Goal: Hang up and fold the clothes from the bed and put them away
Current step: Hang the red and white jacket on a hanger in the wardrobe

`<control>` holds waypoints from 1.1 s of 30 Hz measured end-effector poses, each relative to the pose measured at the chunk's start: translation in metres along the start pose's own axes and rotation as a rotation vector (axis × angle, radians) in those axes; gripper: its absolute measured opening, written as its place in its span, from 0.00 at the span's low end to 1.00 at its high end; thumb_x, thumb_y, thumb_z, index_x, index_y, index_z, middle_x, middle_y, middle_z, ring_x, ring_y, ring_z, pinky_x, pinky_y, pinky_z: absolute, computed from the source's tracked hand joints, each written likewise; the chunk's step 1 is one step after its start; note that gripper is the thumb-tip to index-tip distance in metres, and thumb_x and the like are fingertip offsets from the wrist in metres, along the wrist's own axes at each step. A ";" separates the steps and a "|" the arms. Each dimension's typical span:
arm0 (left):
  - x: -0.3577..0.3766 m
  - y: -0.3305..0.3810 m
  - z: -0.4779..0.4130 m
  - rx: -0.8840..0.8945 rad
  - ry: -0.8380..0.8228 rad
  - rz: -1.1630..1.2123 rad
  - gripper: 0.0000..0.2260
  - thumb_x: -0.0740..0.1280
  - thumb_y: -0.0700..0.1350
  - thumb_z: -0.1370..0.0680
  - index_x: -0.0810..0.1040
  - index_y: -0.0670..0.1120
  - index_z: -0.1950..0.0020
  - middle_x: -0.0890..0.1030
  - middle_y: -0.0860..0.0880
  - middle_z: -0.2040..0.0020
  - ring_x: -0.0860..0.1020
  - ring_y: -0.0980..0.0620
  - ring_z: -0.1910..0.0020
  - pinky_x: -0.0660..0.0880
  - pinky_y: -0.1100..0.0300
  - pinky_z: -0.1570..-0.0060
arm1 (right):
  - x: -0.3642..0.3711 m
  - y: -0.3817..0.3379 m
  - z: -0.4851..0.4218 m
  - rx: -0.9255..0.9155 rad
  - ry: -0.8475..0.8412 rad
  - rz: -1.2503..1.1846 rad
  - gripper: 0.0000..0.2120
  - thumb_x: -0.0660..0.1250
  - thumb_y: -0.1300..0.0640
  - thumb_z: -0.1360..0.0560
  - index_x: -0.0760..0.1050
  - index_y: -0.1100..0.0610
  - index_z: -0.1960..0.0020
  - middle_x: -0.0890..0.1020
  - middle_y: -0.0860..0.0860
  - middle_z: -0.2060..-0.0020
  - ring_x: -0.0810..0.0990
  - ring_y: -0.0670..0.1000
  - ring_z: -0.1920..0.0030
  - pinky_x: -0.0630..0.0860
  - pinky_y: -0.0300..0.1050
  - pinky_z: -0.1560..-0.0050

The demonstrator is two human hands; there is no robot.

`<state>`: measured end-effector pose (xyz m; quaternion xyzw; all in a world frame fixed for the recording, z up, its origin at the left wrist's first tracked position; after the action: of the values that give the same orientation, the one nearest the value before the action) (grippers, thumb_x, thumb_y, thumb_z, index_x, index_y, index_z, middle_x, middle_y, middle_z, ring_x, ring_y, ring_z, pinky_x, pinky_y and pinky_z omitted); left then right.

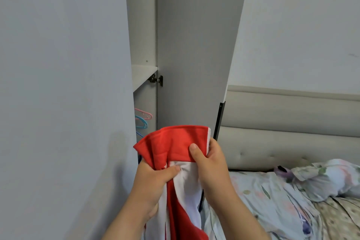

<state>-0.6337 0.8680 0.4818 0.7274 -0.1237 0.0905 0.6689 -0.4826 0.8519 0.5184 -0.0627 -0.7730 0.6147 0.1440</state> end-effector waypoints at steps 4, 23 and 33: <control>-0.011 -0.016 -0.029 -0.041 0.048 0.045 0.29 0.75 0.36 0.39 0.79 0.44 0.38 0.86 0.41 0.49 0.84 0.41 0.49 0.78 0.39 0.42 | -0.001 0.015 -0.026 0.055 0.013 0.019 0.06 0.67 0.61 0.21 0.83 0.56 0.52 0.87 0.55 0.56 0.84 0.52 0.55 0.81 0.46 0.52; -0.037 -0.077 -0.174 -0.128 0.290 -0.064 0.27 0.76 0.39 0.39 0.81 0.47 0.40 0.86 0.44 0.50 0.85 0.42 0.52 0.82 0.50 0.56 | 0.052 0.133 -0.197 0.322 -0.311 -0.043 0.07 0.66 0.62 0.21 0.80 0.55 0.46 0.87 0.50 0.53 0.86 0.52 0.50 0.83 0.45 0.52; -0.070 -0.133 -0.191 -0.161 0.689 -0.110 0.16 0.79 0.39 0.40 0.84 0.49 0.54 0.87 0.52 0.59 0.85 0.54 0.60 0.77 0.59 0.58 | 0.093 0.194 -0.257 0.459 -0.620 -0.023 0.07 0.67 0.58 0.21 0.81 0.56 0.56 0.85 0.54 0.60 0.82 0.54 0.60 0.78 0.50 0.54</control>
<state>-0.6536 1.0723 0.3511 0.6047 0.1418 0.2844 0.7303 -0.5100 1.1626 0.3962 0.1689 -0.6229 0.7597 -0.0795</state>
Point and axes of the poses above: each hand's wrist, its own z-axis away from the middle knuckle, its own x-axis out of the palm, y = z × x, the point moved 5 cm from there along -z, towards the middle knuckle
